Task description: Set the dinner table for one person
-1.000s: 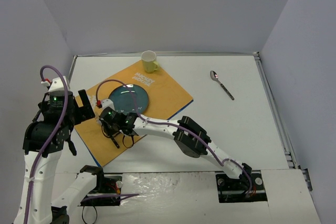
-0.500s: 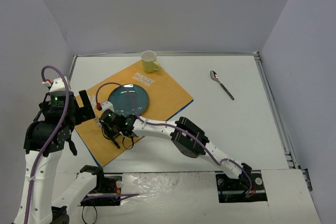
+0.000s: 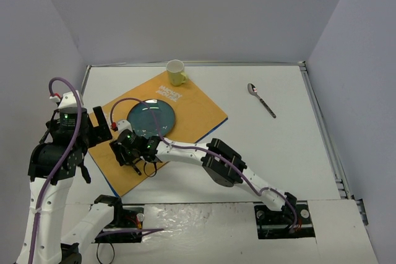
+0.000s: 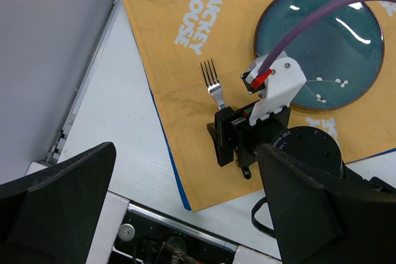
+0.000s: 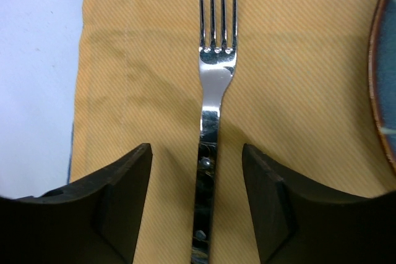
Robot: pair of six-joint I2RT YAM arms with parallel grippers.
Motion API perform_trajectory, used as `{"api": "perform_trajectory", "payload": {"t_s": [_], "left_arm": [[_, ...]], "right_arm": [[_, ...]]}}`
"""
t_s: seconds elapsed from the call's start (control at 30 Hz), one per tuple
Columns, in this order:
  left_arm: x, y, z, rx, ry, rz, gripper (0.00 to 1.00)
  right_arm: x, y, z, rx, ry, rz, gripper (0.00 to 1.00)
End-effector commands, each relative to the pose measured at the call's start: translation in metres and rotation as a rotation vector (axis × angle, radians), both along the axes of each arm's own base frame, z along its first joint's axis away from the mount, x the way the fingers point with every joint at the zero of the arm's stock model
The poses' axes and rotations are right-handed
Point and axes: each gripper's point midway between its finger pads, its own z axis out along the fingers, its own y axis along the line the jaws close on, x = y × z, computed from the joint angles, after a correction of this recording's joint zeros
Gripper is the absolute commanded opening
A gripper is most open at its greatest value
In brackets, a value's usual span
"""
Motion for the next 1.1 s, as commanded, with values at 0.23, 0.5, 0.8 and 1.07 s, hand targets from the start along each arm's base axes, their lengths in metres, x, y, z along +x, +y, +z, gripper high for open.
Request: {"api": "perform_trajectory", "payload": {"t_s": [0.23,0.5,0.8,1.07], "left_arm": [[0.008,0.0,0.037,-0.015,-0.118,0.011,0.97],[0.017,-0.009,0.022,-0.036,-0.112,-0.034,0.97],[0.018,-0.018,-0.002,-0.061,-0.107,-0.086,0.97],[0.021,-0.024,-0.021,-0.084,-0.101,-0.103,0.97]], "right_arm": [[0.041,-0.058,0.141,0.059,-0.262,-0.072,0.7],[0.119,-0.183,0.156,-0.037,-0.306,-0.278,0.75],[0.226,-0.395,0.139,-0.176,-0.286,-0.557,0.85],[0.27,-0.534,0.125,-0.173,-0.221,-0.7,0.87]]}}
